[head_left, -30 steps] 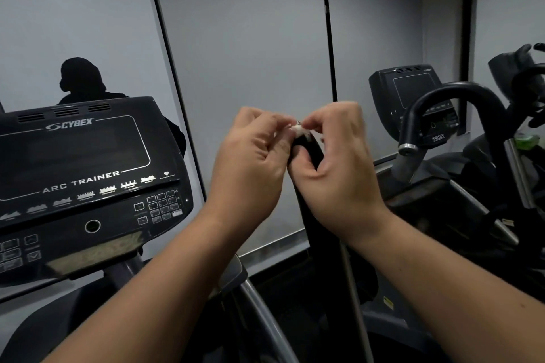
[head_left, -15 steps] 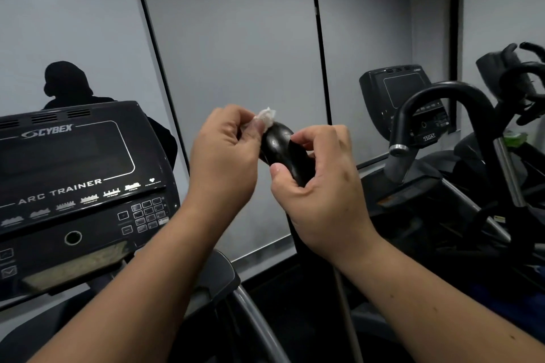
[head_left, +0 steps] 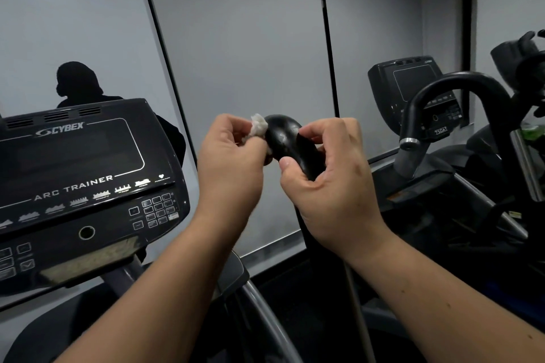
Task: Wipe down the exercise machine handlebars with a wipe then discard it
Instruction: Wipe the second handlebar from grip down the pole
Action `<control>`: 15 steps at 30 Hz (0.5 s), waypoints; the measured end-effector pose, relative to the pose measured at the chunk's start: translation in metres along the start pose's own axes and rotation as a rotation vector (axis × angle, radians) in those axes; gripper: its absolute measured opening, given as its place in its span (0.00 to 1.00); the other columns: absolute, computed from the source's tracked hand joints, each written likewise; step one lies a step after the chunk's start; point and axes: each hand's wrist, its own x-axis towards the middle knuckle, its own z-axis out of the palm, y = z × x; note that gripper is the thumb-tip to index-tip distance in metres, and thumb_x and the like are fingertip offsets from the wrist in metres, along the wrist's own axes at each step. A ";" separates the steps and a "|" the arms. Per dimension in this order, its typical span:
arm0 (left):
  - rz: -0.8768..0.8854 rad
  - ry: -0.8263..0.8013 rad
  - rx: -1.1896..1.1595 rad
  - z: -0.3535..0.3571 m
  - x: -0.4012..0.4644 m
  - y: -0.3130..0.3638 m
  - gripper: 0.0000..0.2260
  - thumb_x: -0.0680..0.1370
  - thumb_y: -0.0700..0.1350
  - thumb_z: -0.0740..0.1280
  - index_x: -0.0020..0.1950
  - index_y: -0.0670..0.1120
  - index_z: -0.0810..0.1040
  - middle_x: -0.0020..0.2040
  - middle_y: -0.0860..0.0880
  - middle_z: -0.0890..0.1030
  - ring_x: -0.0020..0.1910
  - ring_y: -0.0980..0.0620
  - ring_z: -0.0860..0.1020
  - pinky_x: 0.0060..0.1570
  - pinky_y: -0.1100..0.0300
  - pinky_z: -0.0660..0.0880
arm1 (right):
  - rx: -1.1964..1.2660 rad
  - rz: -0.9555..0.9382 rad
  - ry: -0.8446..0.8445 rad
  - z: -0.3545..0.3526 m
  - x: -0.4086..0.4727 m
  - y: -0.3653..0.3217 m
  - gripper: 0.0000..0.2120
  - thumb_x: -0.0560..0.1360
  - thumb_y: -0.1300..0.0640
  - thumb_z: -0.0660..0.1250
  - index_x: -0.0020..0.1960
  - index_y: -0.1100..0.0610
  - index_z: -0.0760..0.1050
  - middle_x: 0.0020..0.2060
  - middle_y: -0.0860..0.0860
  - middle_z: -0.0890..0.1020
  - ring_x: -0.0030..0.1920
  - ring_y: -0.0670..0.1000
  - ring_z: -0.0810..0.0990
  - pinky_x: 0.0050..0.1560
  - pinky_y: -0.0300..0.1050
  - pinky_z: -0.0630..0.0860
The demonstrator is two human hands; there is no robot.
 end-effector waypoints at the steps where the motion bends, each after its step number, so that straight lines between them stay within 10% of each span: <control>1: -0.028 0.006 -0.038 0.001 0.002 0.001 0.06 0.79 0.38 0.69 0.43 0.45 0.76 0.36 0.49 0.79 0.33 0.56 0.77 0.41 0.53 0.80 | -0.003 -0.001 -0.001 0.000 0.000 0.000 0.18 0.70 0.53 0.71 0.57 0.56 0.74 0.51 0.48 0.70 0.45 0.43 0.72 0.43 0.31 0.72; 15: 0.204 -0.071 0.166 -0.004 -0.004 0.003 0.04 0.79 0.43 0.71 0.45 0.49 0.81 0.44 0.45 0.81 0.41 0.50 0.79 0.42 0.56 0.75 | 0.006 -0.017 0.000 -0.001 -0.001 0.001 0.17 0.71 0.54 0.71 0.57 0.56 0.74 0.51 0.48 0.70 0.44 0.44 0.74 0.42 0.33 0.74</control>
